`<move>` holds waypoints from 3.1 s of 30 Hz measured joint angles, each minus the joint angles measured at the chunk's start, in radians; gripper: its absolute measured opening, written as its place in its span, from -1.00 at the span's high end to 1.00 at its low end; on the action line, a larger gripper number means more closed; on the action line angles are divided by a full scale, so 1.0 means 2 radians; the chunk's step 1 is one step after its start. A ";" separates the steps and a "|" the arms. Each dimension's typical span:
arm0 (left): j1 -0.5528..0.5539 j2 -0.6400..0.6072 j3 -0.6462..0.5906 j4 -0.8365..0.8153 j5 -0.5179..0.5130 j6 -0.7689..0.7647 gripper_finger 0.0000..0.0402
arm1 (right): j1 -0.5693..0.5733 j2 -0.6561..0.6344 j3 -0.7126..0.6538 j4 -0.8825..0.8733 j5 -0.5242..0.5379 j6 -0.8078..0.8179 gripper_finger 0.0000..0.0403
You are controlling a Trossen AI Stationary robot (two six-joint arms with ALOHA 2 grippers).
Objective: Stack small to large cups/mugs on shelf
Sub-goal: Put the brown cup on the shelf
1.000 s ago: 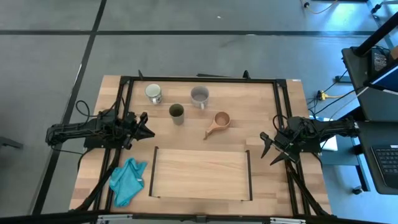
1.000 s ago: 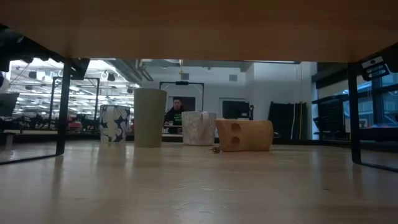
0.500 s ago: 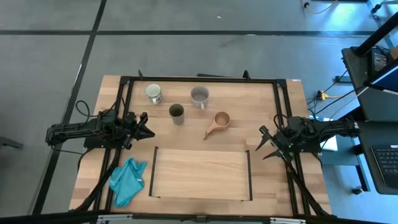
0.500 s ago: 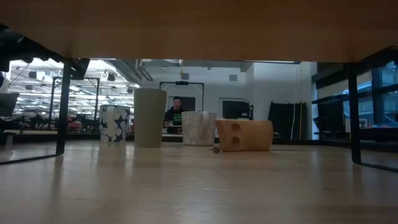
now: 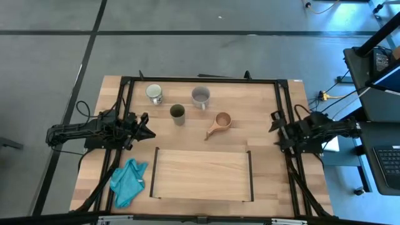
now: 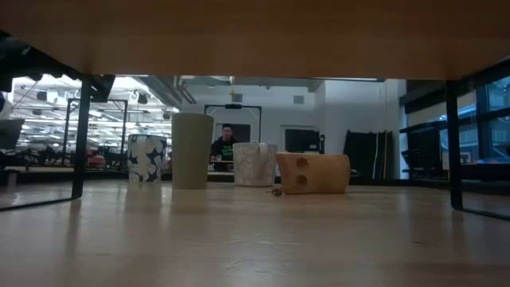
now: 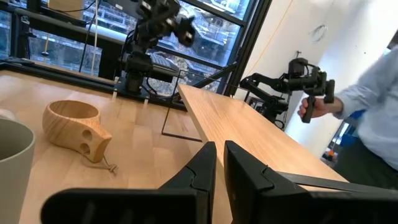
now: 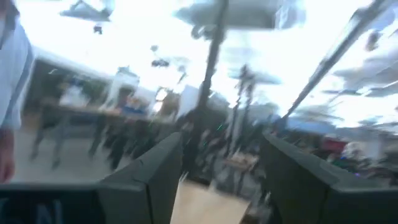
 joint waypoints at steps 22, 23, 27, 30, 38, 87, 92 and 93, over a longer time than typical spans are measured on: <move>0.000 0.000 0.000 0.000 0.000 0.000 0.86 | 0.000 0.000 0.000 0.155 0.200 0.249 -0.08; 0.000 0.000 0.000 0.000 0.000 0.000 0.86 | 0.000 0.000 0.000 0.132 0.249 0.265 -0.08; 0.000 0.000 0.000 0.000 0.000 0.000 0.86 | 0.000 0.001 0.010 0.048 0.422 0.301 -0.08; 0.000 0.000 0.000 0.000 0.000 0.000 0.86 | 0.000 0.001 0.023 0.038 0.484 0.272 -0.08; 0.000 0.000 0.000 0.000 0.000 0.000 0.86 | 0.000 0.000 0.051 0.077 0.580 0.264 -0.08; 0.000 0.000 0.000 0.000 0.000 0.000 0.86 | 0.000 0.101 0.099 -0.034 0.579 0.366 -0.08; 0.000 0.000 0.000 0.000 0.000 0.000 0.86 | 0.000 0.198 0.227 -0.255 0.578 0.407 -0.08; 0.000 0.000 0.000 0.000 0.000 0.000 0.86 | -0.002 0.220 0.258 -0.305 0.578 0.417 -0.08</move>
